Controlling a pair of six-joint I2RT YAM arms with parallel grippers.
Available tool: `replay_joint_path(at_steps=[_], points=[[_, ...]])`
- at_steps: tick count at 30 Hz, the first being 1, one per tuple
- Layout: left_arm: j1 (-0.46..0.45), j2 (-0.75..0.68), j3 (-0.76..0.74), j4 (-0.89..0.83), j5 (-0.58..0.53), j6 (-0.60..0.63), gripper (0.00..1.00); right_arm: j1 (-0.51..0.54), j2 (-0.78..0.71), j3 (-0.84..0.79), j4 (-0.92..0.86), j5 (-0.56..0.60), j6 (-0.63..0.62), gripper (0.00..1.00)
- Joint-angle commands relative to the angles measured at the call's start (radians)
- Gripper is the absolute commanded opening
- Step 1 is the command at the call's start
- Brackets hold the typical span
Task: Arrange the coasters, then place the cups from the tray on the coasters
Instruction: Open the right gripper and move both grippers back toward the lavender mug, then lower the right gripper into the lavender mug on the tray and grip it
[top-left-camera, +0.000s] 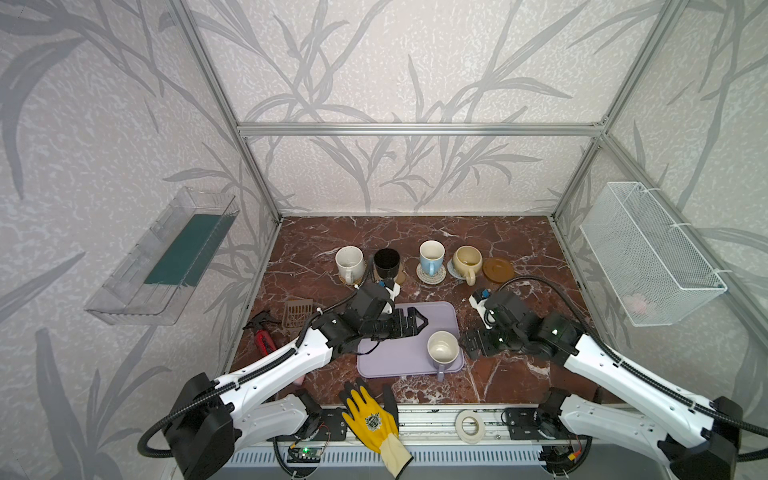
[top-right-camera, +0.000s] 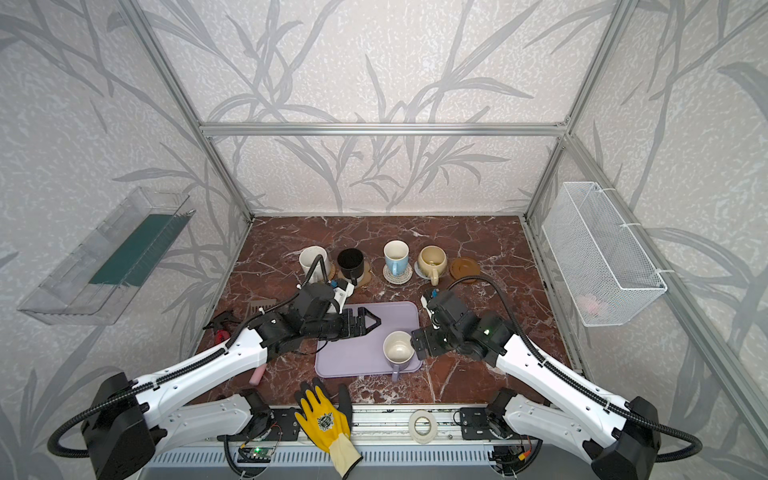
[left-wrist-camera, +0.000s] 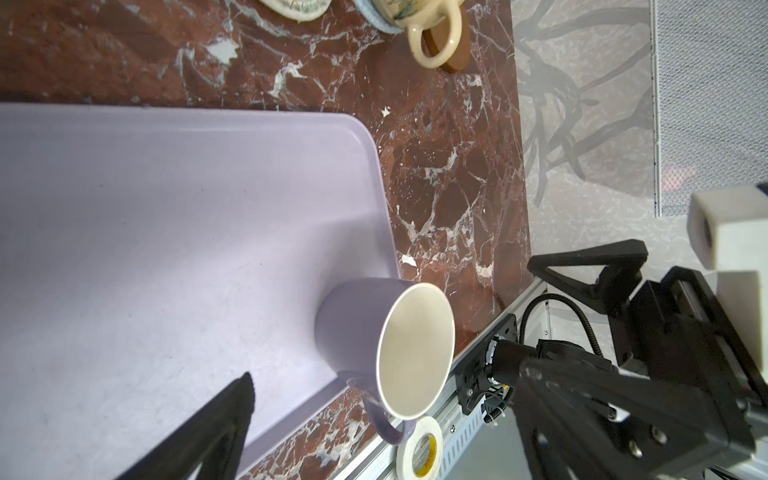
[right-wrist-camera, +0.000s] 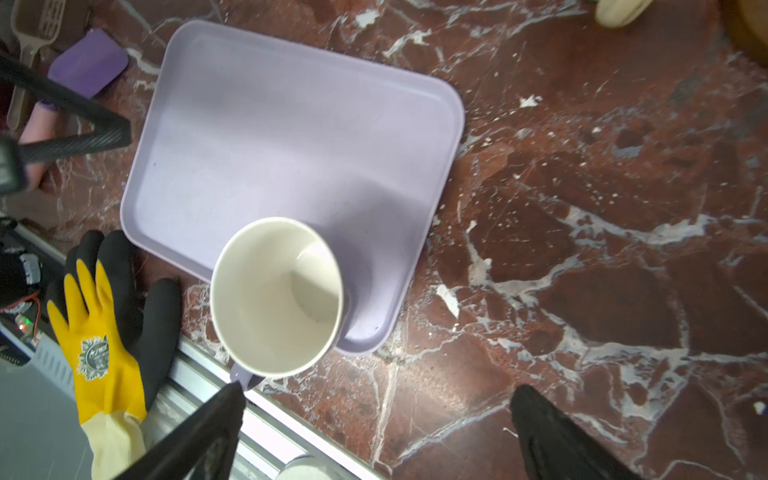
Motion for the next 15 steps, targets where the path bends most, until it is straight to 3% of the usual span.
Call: replay_joint_path(at_steps=[1, 10, 15], points=[[-0.003, -0.025, -0.036, 0.000, 0.017, -0.036, 0.99, 0.112, -0.007, -0.015, -0.027, 0.077, 0.098, 0.99], [-0.004, -0.056, -0.125, 0.026, 0.074, -0.056, 0.99, 0.410, 0.071, -0.030, 0.067, 0.258, 0.281, 0.99], [-0.002, -0.103, -0.149, 0.005, 0.074, -0.051, 0.99, 0.507, 0.174, 0.007, 0.063, 0.359, 0.367, 0.98]])
